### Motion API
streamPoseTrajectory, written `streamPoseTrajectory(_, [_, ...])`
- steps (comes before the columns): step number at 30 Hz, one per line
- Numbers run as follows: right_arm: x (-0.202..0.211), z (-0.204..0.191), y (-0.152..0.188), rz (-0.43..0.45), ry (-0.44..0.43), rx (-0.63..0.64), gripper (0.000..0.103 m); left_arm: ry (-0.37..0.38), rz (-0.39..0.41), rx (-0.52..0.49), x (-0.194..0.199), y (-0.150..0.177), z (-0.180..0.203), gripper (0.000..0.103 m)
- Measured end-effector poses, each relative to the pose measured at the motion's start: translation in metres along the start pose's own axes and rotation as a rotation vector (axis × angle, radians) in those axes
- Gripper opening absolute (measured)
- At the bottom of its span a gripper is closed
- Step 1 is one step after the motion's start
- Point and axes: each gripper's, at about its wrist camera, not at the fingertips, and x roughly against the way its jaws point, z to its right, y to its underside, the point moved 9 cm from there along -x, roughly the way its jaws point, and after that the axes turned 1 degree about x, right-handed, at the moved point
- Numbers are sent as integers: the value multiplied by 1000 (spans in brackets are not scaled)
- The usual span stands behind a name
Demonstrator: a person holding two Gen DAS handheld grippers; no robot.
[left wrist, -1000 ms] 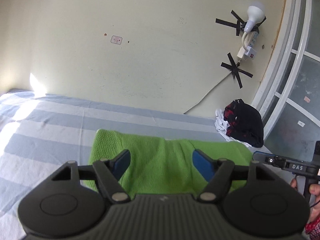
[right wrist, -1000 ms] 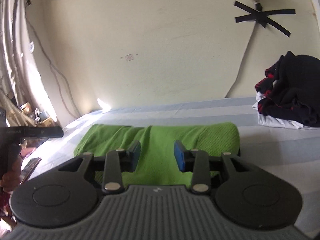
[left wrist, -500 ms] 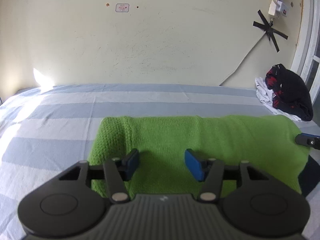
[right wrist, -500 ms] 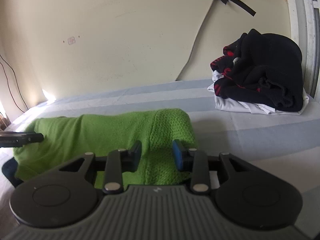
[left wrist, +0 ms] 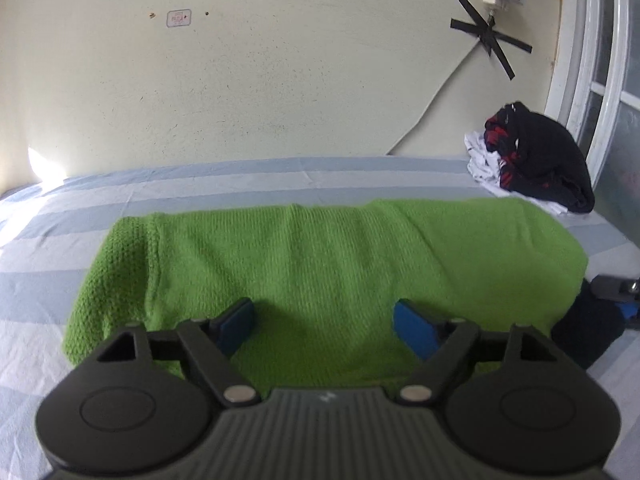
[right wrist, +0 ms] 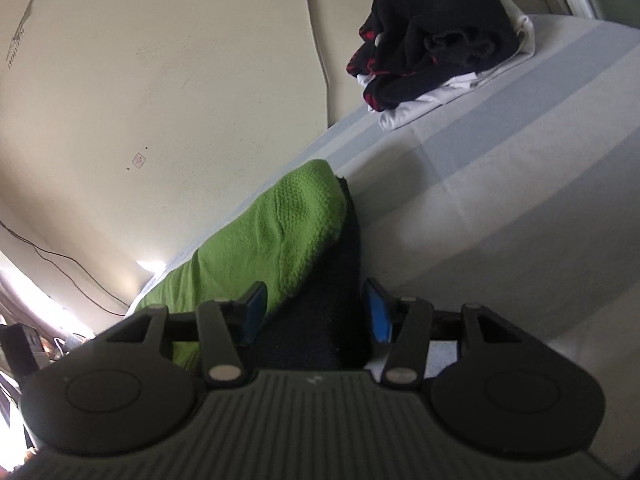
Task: Fold small clothes
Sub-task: 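Lay the green sweater flat on the bed and smooth it with both grippers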
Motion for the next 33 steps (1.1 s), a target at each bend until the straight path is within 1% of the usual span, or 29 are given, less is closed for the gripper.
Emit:
streamPoseTrajectory(1, [-1, -1, 1, 5, -1, 12, 56, -23, 3, -43, 0, 3, 6, 85])
streamPoseTrajectory(2, [-2, -2, 2, 12, -7, 19, 56, -46, 7, -62, 1, 3, 8, 86])
streamPoseTrajectory(4, [-2, -4, 3, 36, -16, 38, 56, -48, 2, -63, 0, 4, 9, 90])
streamPoseTrajectory(6, [-2, -6, 4, 42, -12, 55, 58, -38, -3, -53, 0, 4, 8, 91])
streamPoseTrajectory(8, [-1, -4, 3, 48, -14, 56, 59, -47, -2, -61, 0, 5, 8, 92])
streamPoseTrajectory(12, [1, -3, 2, 57, -17, 54, 59, -58, -12, -58, -1, 6, 8, 103])
streamPoseTrajectory(18, [0, -4, 3, 57, -19, 73, 63, -57, -13, -55, -1, 5, 8, 103])
streamPoseTrajectory(28, [0, -5, 4, 57, -26, 82, 66, -53, -12, -52, 0, 6, 7, 103])
streamPoseTrajectory(30, [0, -6, 4, 55, -33, 86, 69, -50, -12, -51, 0, 6, 7, 103])
streamPoseTrajectory(33, [0, -8, 4, 52, -34, 97, 71, -48, -12, -50, 1, 6, 7, 103])
